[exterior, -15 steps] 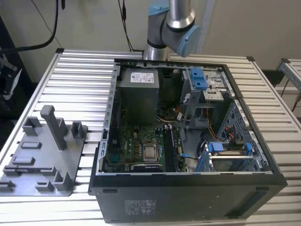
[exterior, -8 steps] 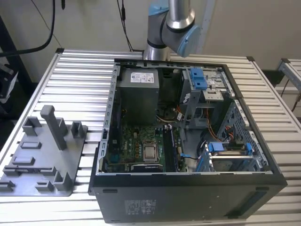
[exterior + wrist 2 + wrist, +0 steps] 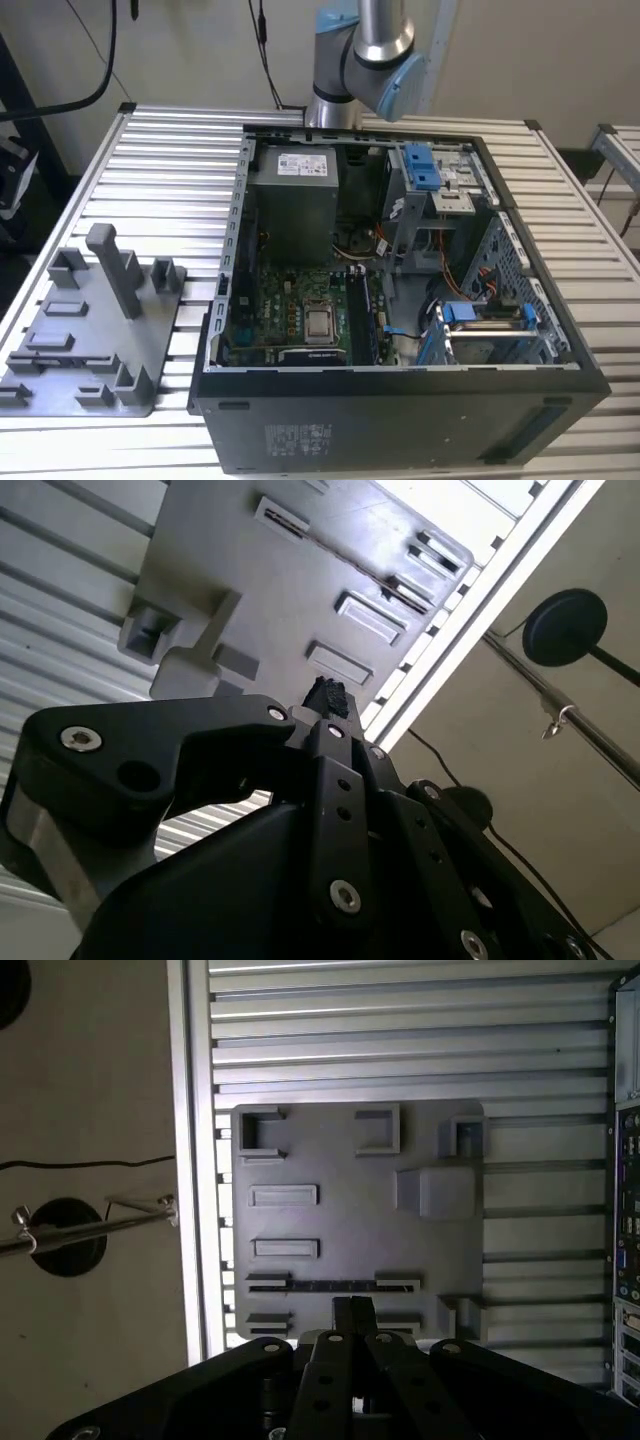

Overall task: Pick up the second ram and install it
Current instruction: 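Pick up the second ram and move it above second insertion slot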

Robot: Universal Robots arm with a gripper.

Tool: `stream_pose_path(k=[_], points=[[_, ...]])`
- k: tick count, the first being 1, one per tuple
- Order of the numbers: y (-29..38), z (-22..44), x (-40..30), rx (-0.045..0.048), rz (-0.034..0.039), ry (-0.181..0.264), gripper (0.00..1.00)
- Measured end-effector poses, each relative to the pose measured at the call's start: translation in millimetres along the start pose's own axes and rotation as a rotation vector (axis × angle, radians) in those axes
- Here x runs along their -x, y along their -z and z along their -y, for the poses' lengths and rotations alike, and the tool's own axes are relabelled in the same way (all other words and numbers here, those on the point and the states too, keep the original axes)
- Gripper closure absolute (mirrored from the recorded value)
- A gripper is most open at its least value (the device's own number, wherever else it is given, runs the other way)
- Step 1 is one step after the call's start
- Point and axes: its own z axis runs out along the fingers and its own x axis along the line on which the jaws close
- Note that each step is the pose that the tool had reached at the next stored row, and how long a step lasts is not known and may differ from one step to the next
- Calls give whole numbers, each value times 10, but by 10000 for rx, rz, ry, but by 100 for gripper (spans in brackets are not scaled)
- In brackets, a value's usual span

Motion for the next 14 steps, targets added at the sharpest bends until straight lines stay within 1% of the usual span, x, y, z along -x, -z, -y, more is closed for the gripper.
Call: stream_pose_path(k=[11, 12, 14], points=[[0, 2, -4, 0, -1, 21, 89], [0, 2, -5, -1, -5, 115, 89], [-1, 3, -5, -8, -19, 459, 89]])
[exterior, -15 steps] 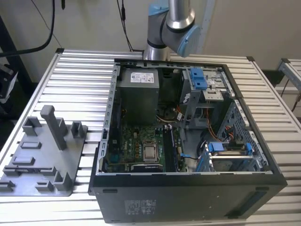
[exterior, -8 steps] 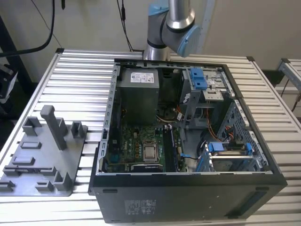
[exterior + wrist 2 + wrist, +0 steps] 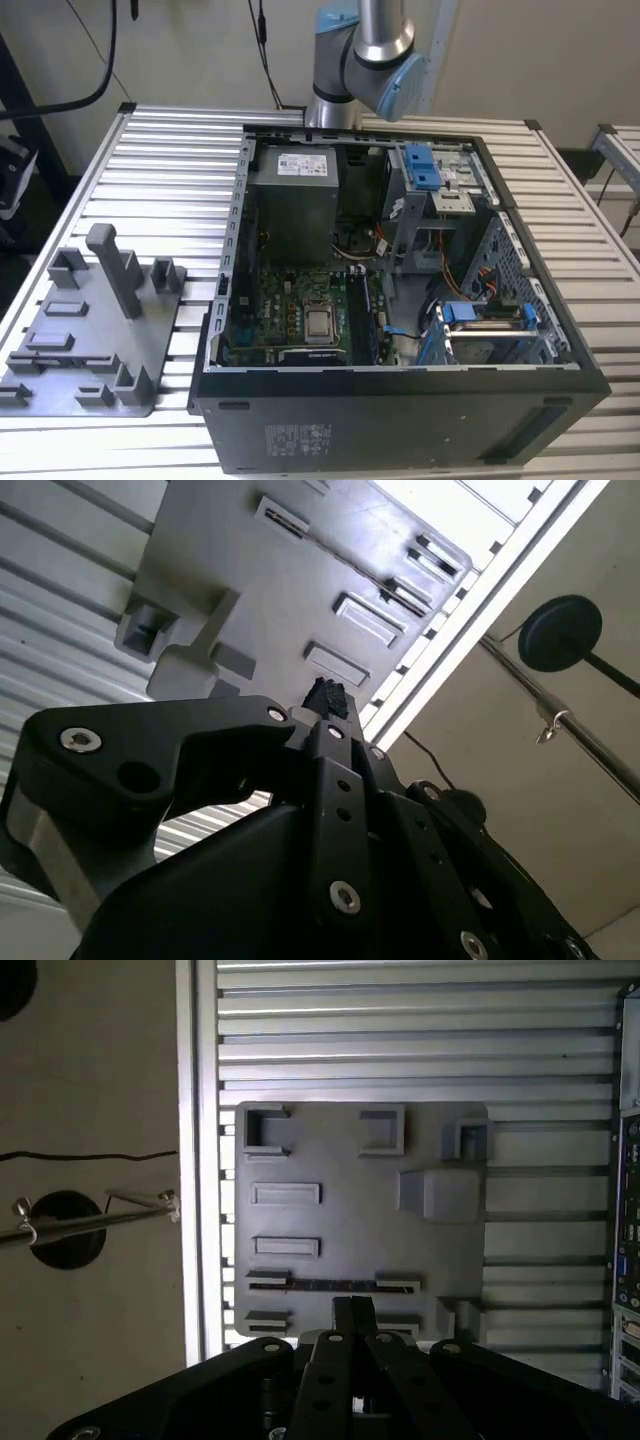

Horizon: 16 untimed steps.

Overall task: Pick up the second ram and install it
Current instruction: 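Pick up the second ram and move it above second insertion slot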

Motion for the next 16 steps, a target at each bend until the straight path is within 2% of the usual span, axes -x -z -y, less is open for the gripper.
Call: stream_pose_path(k=[10, 16], points=[[-17, 1, 1, -45, -82, 1807, 89], [-50, 3, 2, -72, -130, 2894, 89]])
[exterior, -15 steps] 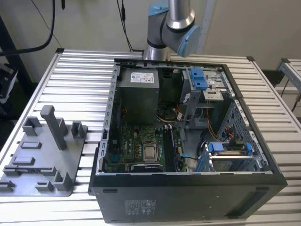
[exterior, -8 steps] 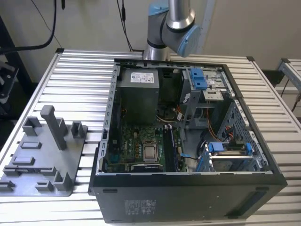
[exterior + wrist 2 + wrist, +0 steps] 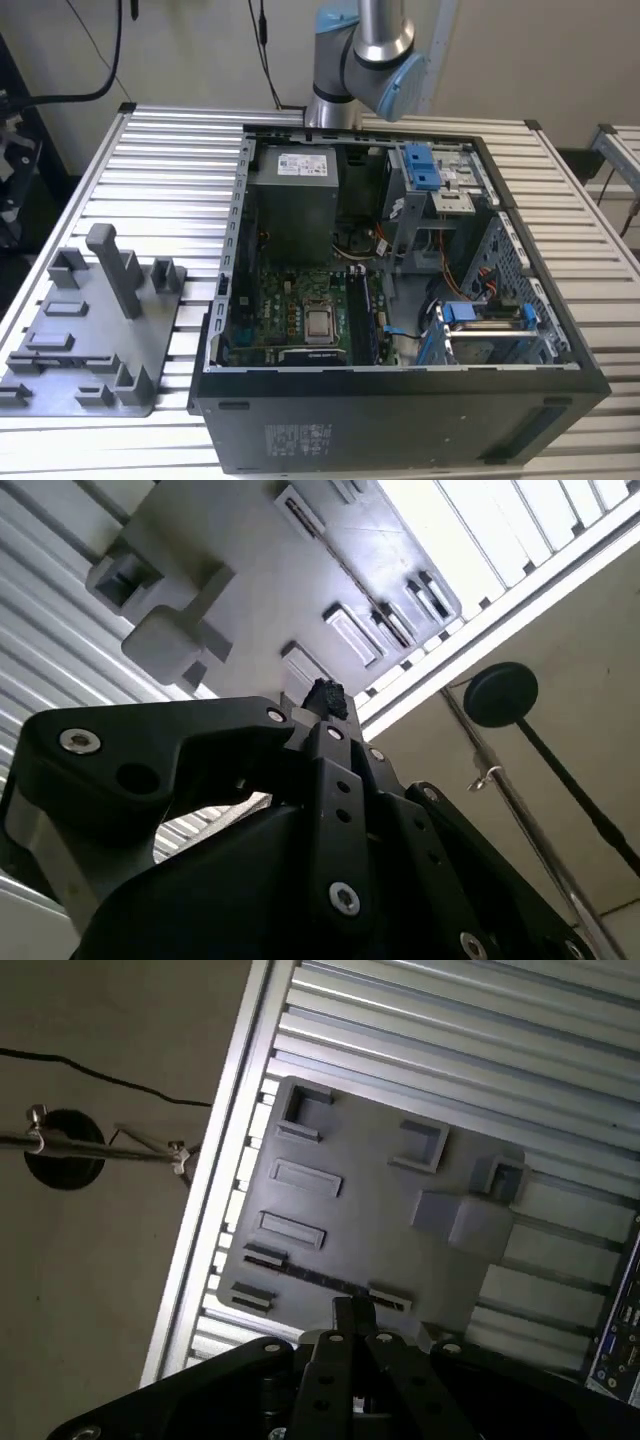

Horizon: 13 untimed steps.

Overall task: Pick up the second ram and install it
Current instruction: 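Pick up the second ram and move it above second insertion slot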

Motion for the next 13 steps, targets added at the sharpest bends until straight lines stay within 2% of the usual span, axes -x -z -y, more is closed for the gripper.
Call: stream_pose_path(k=[13], points=[[-42, 1, -2, -56, -99, 2217, 89]])
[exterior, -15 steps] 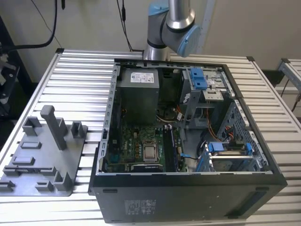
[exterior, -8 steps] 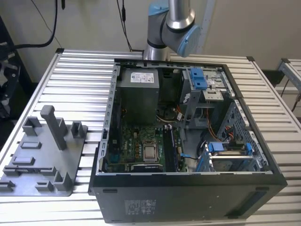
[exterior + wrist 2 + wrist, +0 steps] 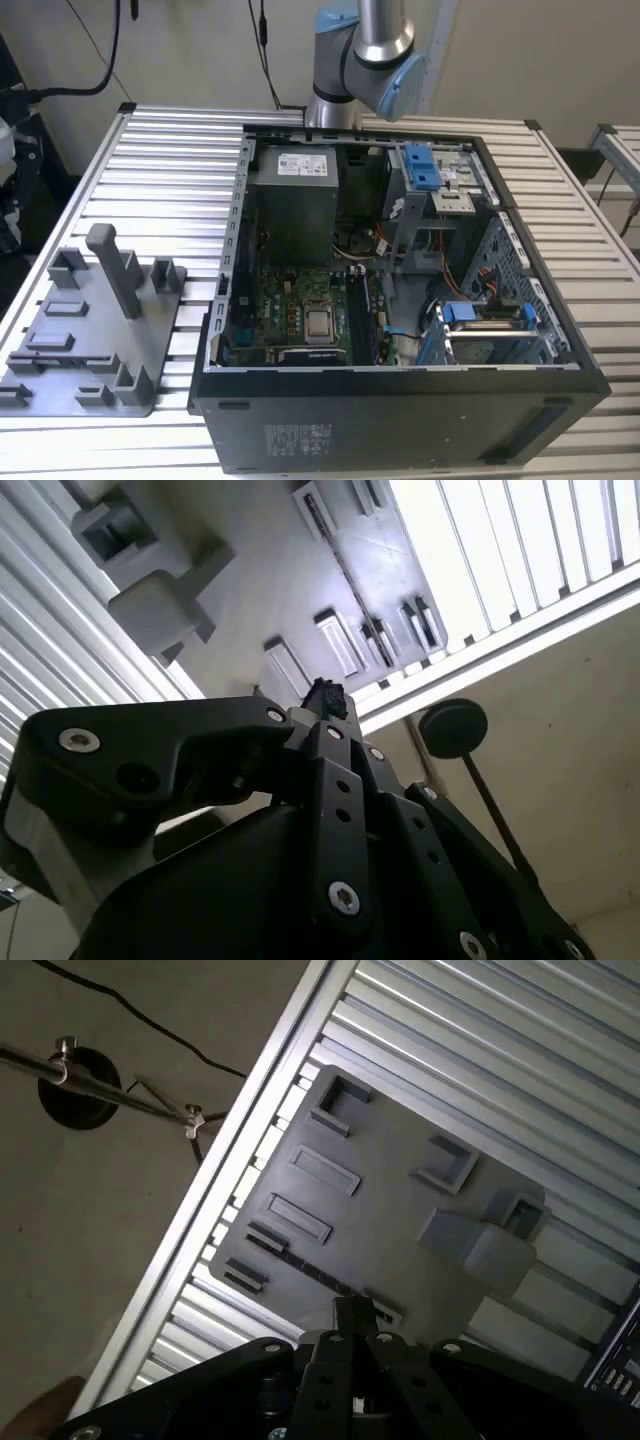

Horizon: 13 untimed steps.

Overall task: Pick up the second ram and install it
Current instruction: 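Pick up the second ram and move it above second insertion slot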

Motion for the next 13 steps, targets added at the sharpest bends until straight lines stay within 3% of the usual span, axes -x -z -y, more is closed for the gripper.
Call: stream_pose_path(k=[13], points=[[-8, -3, -6, -52, -75, 1936, 89]])
